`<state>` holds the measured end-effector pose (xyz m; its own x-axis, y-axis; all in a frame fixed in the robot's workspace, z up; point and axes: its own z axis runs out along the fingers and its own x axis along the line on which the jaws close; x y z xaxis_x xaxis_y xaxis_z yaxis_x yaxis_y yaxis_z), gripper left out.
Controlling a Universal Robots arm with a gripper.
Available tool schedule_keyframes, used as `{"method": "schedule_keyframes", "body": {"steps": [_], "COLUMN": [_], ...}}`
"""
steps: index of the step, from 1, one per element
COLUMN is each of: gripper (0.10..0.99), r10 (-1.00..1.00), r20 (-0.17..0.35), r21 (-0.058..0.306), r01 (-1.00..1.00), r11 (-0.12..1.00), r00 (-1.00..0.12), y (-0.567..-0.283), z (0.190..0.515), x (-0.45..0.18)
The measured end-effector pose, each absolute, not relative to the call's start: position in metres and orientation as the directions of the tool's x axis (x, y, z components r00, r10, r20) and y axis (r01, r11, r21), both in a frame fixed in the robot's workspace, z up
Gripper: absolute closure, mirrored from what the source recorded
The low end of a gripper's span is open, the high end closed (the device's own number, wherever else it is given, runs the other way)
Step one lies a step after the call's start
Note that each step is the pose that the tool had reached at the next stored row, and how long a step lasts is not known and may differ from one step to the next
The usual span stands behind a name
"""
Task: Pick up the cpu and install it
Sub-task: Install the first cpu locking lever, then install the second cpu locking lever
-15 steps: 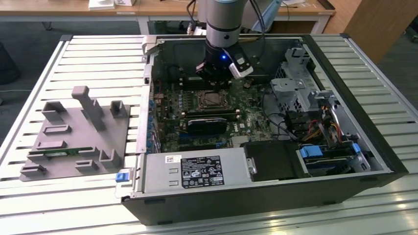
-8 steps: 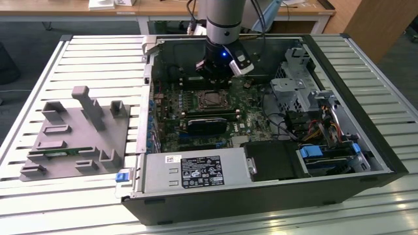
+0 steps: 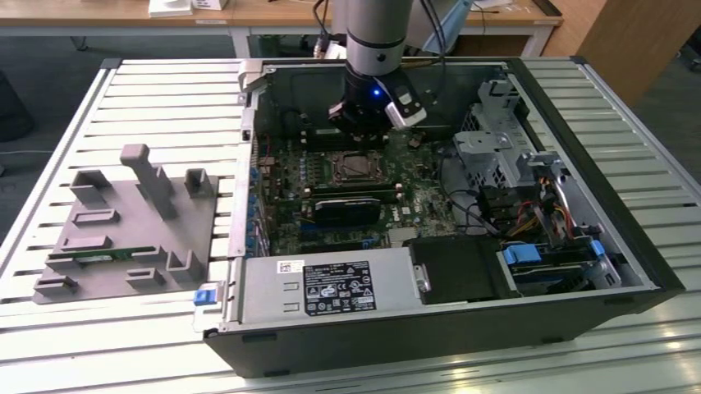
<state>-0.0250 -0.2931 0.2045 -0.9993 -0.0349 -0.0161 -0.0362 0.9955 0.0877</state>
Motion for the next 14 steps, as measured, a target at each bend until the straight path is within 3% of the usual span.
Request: {"method": "schedule_keyframes", "body": {"steps": [14], "gripper": [0.98], "r10": [-0.035], "r20": [-0.016], "r21": [0.088], "r01": [-0.036], "r11": [0.995], "r00": [-0.999], "y": [-0.2981], "z": [0.2045], "x": [-0.0249]}}
